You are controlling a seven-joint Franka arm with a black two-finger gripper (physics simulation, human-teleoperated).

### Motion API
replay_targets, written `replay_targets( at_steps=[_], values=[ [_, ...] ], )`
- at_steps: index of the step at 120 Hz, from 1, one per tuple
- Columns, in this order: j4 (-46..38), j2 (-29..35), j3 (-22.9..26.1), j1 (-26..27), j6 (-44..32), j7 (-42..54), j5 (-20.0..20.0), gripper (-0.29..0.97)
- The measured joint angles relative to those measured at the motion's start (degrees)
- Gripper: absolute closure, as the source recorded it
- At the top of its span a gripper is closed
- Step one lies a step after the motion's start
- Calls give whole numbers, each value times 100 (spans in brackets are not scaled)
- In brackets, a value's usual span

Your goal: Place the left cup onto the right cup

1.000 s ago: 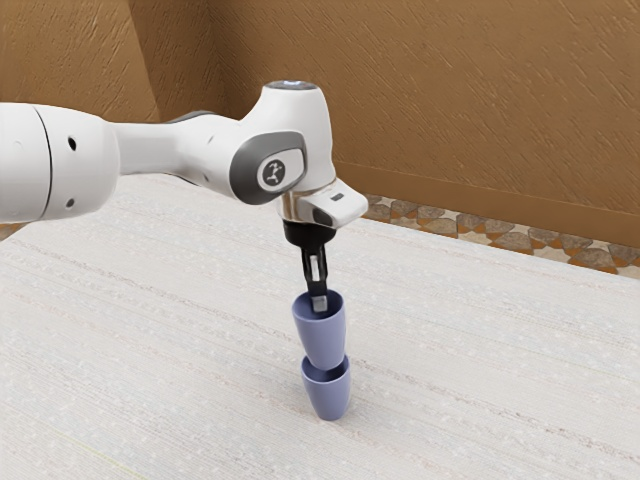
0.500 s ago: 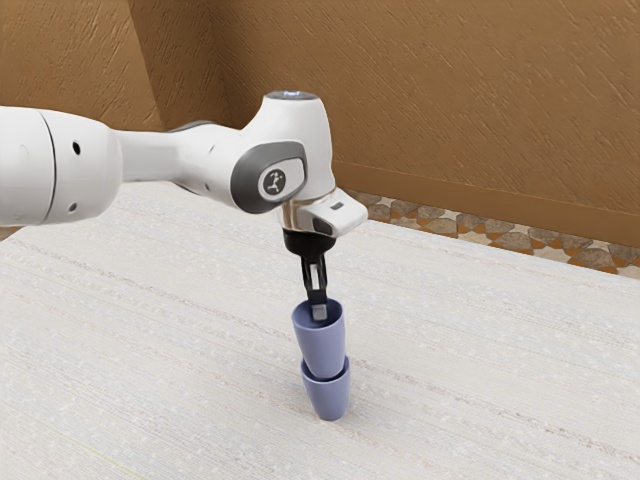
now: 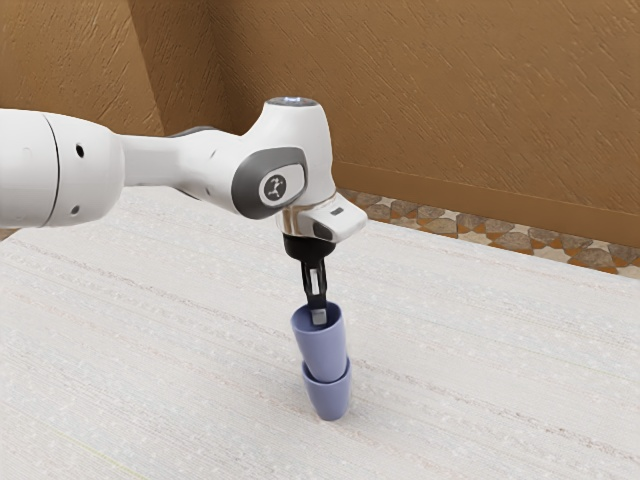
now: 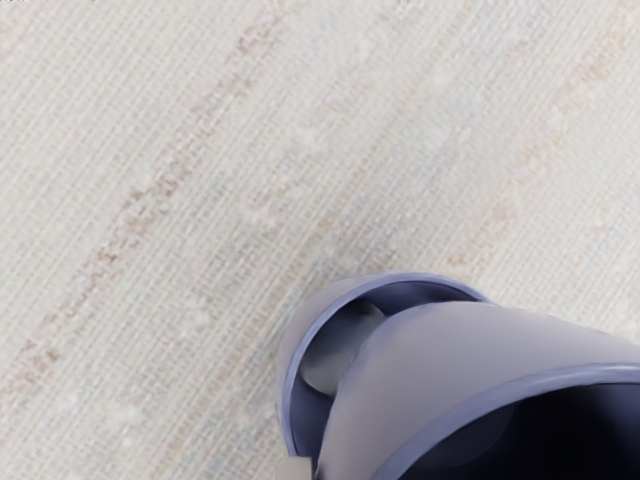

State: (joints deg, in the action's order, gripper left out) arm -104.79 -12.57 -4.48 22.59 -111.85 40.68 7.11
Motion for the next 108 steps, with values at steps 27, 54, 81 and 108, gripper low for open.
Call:
replay_targets(
  at_steps=[27,54,81,108],
  values=[
    [-4,4,-1,0,-11,6,3,78],
    [-9,1,-2,0,-14,10,3,78],
    [-42,3,-2,0,1,16,32,61],
    [-70,8,-5,1,10,22,43,29]
  ],
)
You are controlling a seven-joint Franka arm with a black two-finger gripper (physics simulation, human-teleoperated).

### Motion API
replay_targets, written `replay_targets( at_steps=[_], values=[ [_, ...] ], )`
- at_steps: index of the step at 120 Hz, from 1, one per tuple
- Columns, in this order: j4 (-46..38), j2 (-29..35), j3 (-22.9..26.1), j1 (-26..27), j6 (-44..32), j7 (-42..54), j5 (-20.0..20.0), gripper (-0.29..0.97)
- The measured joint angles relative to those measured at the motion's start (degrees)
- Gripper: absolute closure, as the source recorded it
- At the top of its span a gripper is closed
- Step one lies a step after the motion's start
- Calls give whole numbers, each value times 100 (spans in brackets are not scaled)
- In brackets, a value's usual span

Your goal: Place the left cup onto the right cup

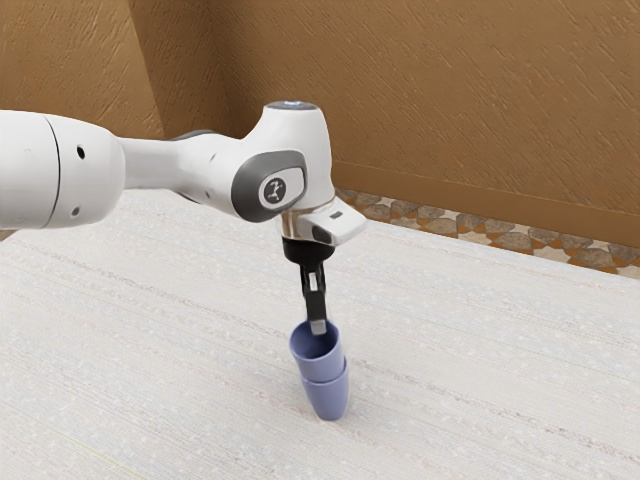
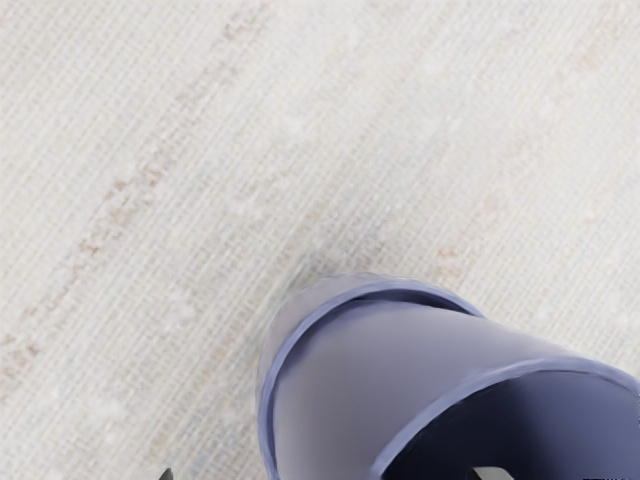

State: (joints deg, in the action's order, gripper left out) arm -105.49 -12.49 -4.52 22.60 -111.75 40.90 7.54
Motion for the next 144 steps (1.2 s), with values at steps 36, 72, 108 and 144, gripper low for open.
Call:
replay_targets(
  at_steps=[36,72,108,144],
  values=[
    [-2,37,2,-1,9,3,2,7],
    [117,168,4,-1,102,-3,2,2],
    [748,232,-46,-4,587,-85,-12,0],
    [1289,408,-344,-120,1131,-332,-51,0]
  ],
)
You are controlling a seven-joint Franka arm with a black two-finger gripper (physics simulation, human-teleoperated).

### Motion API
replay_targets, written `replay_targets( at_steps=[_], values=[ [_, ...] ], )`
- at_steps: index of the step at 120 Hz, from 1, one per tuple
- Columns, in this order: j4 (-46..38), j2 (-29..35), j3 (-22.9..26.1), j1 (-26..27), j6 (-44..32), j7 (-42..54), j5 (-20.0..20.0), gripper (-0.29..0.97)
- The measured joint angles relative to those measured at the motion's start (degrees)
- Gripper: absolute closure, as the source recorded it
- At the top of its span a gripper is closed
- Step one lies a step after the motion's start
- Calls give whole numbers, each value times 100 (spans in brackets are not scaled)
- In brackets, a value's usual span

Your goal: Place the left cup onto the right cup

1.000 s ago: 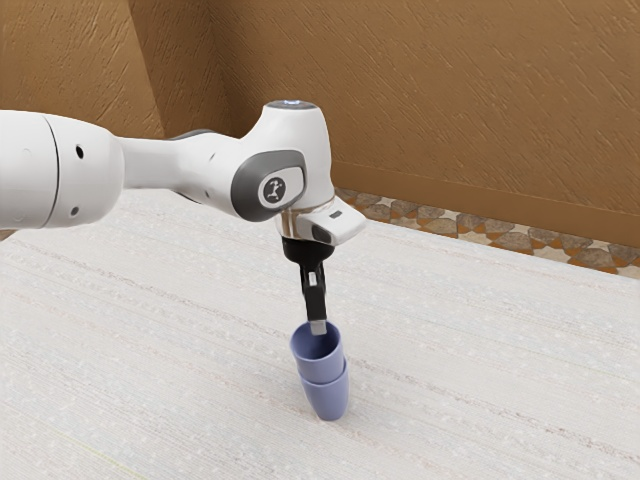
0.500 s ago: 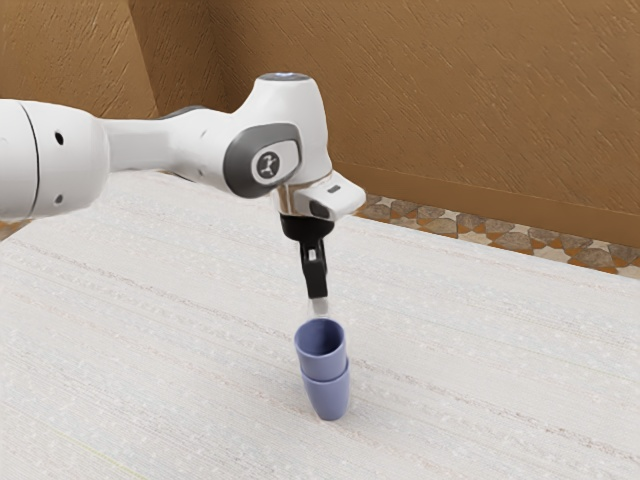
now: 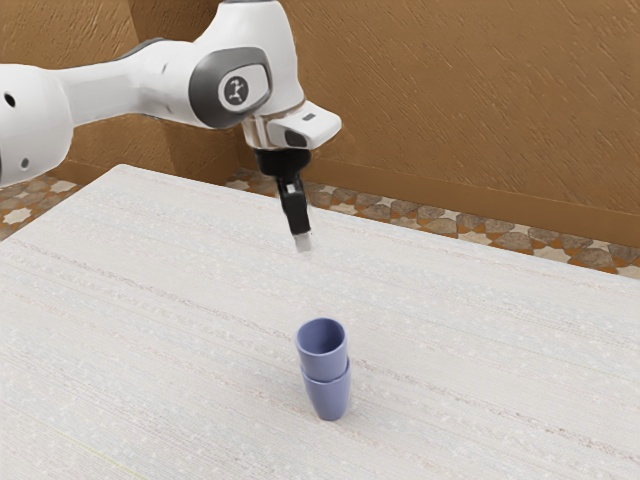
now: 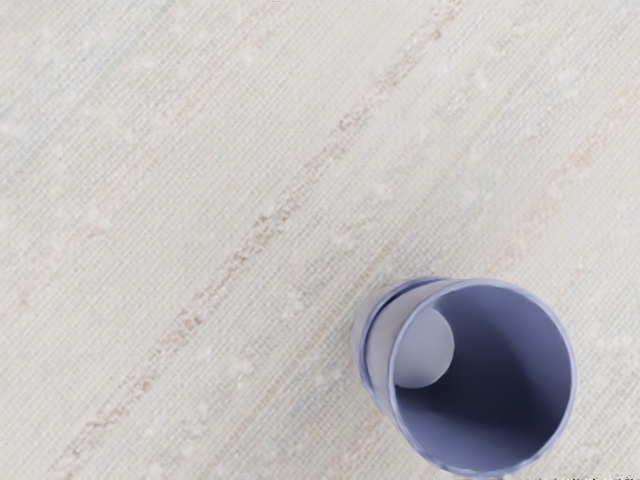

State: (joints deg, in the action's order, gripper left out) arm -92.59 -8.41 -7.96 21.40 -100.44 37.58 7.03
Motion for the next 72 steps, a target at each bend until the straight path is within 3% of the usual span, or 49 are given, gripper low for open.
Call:
replay_targets(
  at_steps=[72],
  values=[
    [365,527,-6,-1489,850,-1590,-211,0]
  ],
)
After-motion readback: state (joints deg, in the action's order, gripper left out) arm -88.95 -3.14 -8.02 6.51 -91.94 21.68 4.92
